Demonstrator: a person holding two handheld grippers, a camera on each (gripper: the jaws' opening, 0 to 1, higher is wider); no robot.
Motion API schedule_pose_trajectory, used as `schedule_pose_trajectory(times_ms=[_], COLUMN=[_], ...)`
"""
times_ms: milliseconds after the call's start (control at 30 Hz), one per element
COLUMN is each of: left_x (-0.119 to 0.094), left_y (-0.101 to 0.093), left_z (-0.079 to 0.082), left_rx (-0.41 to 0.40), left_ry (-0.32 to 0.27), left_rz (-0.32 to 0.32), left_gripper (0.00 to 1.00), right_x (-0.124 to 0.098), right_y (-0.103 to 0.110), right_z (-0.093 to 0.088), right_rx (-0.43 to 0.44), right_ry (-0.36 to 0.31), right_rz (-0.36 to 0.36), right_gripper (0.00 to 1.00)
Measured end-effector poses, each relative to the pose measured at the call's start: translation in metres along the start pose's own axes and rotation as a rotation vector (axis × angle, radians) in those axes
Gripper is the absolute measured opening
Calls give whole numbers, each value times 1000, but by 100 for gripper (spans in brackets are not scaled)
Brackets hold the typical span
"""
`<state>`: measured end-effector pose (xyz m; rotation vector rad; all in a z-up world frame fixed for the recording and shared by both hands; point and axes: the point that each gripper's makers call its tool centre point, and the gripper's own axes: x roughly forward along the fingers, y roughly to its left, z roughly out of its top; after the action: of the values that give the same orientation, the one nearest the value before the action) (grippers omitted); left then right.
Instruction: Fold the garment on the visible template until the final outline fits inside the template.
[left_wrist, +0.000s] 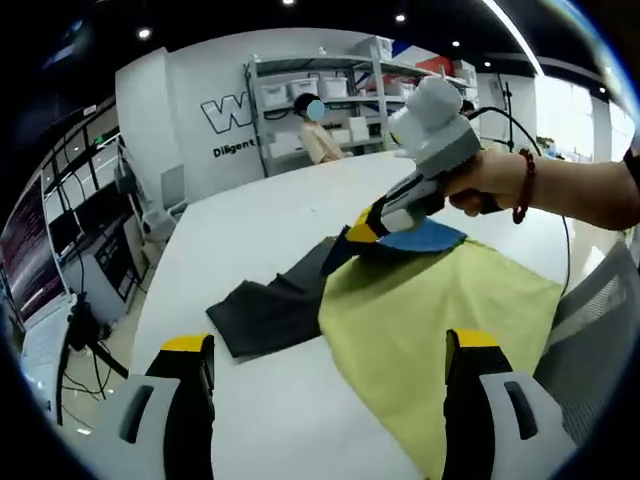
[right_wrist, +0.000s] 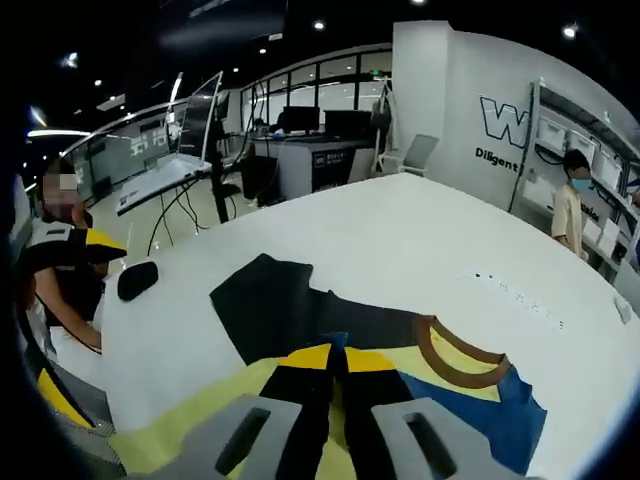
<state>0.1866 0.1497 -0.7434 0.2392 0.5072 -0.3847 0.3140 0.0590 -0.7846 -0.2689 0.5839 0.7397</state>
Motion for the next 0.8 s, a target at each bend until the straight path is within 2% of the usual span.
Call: schedule_pose_trajectory(times_ms=[233, 467, 700, 800], left_x=[-3, -8, -10, -10], left_y=[1, 6, 6, 6], left_z=[-7, -2, -6, -7], left_rx=[-18, -30, -40, -47], left_ry=[11, -11, -2, -2], left_rz=[8, 17, 19, 20], left_gripper=[97, 97, 96, 96], right_x=[17, 27, 27, 24], right_y=[21, 34, 39, 39], right_z=[-27, -55, -78, -78], right_rx=[-43, -42, 13, 28], right_ry=[48, 106, 170, 165], right_rz=[57, 97, 129, 149], right_gripper=[0, 0, 2, 4])
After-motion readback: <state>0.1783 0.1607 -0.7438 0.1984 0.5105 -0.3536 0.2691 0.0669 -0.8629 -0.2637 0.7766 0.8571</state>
